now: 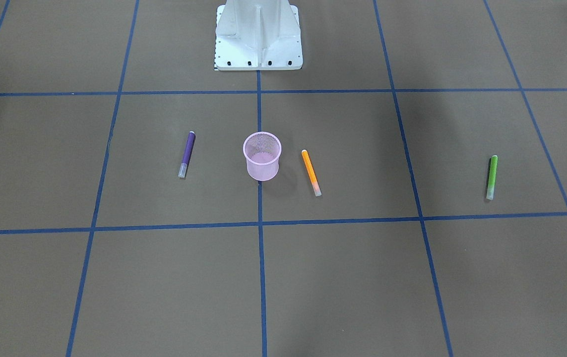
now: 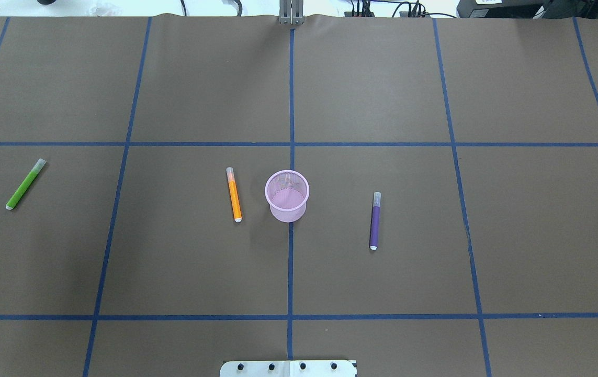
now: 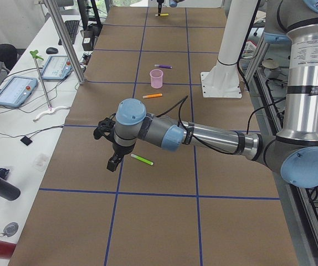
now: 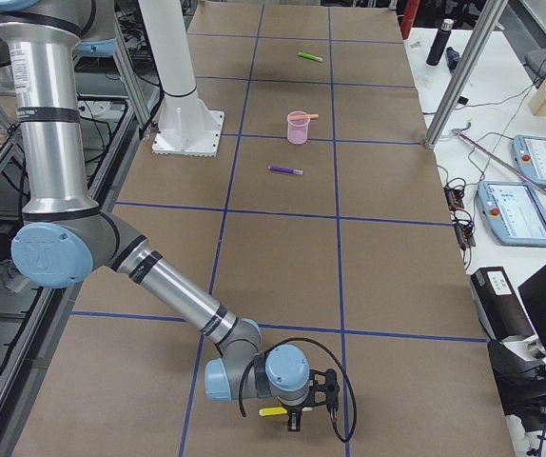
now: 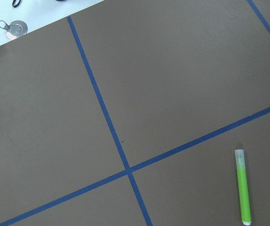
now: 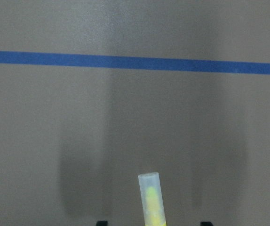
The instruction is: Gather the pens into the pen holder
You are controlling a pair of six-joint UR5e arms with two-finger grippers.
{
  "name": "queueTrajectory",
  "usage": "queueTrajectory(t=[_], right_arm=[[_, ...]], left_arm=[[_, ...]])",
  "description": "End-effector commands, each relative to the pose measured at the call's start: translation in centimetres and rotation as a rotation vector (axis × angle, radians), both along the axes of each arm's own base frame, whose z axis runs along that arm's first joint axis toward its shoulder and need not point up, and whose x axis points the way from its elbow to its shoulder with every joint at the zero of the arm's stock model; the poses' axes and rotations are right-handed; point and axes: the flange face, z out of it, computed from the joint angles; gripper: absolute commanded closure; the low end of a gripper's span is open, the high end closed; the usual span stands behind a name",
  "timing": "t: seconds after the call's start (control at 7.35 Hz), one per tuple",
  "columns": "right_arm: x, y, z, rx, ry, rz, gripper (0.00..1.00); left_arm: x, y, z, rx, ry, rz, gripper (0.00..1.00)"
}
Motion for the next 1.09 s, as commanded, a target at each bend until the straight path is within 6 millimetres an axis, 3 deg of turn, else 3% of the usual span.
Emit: queueTrajectory(t=[0.0,0.41,0.54,0.68,0.95], right_arm=[[-0.21,0.32,0.56,-0.011,0.005,-0.005,0.48],[-0.35,0.48,0.86,-0.017,0.013,-0.009,0.6],[-0.34,0.37,0.81,-0.017,0.014,-0.006,0.7],[-0.34,0.36,0.81,-0.019,0.013,-0.004,0.98],[-0.35,-0.07,0.48,-0.011,0.013,-0.004,1.0]], left_arm=[[0.0,0.0,-0.01,0.001,0.0,0.0,0.0],[0.0,0.0,-0.01,0.001,0.0,0.0,0.0],[0.0,0.0,-0.01,0.001,0.0,0.0,0.0],[0.0,0.0,-0.01,0.001,0.0,0.0,0.0],[0.0,0.0,-0.01,0.0,0.0,-0.001,0.0]])
